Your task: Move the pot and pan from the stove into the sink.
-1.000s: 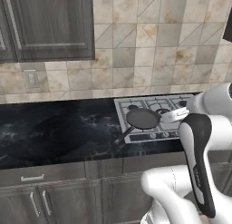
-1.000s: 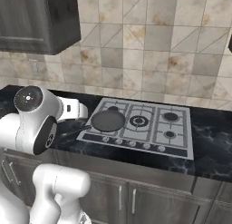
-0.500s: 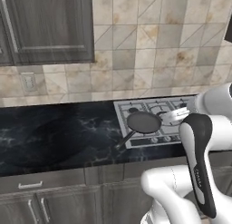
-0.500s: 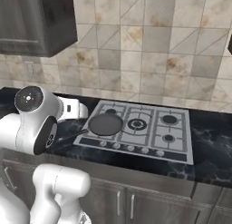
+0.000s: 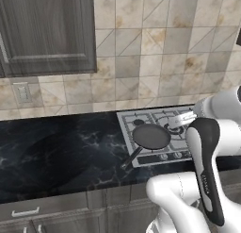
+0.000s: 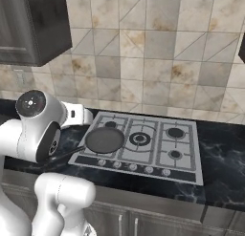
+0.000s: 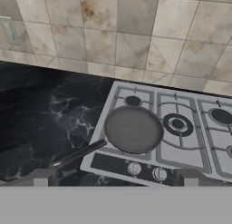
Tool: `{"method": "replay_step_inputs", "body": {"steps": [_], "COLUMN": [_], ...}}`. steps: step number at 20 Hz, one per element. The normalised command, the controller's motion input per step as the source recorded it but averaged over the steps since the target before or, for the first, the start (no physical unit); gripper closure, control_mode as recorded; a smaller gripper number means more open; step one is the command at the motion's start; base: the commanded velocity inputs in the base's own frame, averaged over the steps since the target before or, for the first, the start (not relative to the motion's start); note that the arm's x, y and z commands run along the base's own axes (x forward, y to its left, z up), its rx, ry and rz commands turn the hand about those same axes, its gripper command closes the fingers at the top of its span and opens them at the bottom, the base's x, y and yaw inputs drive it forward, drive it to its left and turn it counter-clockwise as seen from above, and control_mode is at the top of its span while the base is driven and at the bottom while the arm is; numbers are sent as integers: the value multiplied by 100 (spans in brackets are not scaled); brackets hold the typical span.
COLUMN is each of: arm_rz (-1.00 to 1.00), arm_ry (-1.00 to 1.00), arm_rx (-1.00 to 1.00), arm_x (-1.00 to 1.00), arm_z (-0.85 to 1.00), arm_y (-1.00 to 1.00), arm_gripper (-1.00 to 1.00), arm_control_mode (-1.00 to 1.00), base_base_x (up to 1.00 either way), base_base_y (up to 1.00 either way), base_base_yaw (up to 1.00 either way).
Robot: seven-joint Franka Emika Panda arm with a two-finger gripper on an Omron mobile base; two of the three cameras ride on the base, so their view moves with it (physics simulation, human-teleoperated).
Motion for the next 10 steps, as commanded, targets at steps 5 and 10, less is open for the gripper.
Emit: {"method": "replay_step_inputs", "body": {"steps": [5, 10], "arm_rz": [-2, -12], "arm_ry": [2, 2], "arm_rx": [0, 0], "arm_x": [2, 1], "arm_z": [-1, -9], "arm_y": [10, 43], "arm_gripper": [-100, -100], "arm_control_mode": [-100, -100], "base_base_x": [0, 0], "base_base_y": [0, 0], "base_base_yaw": [0, 0]}}
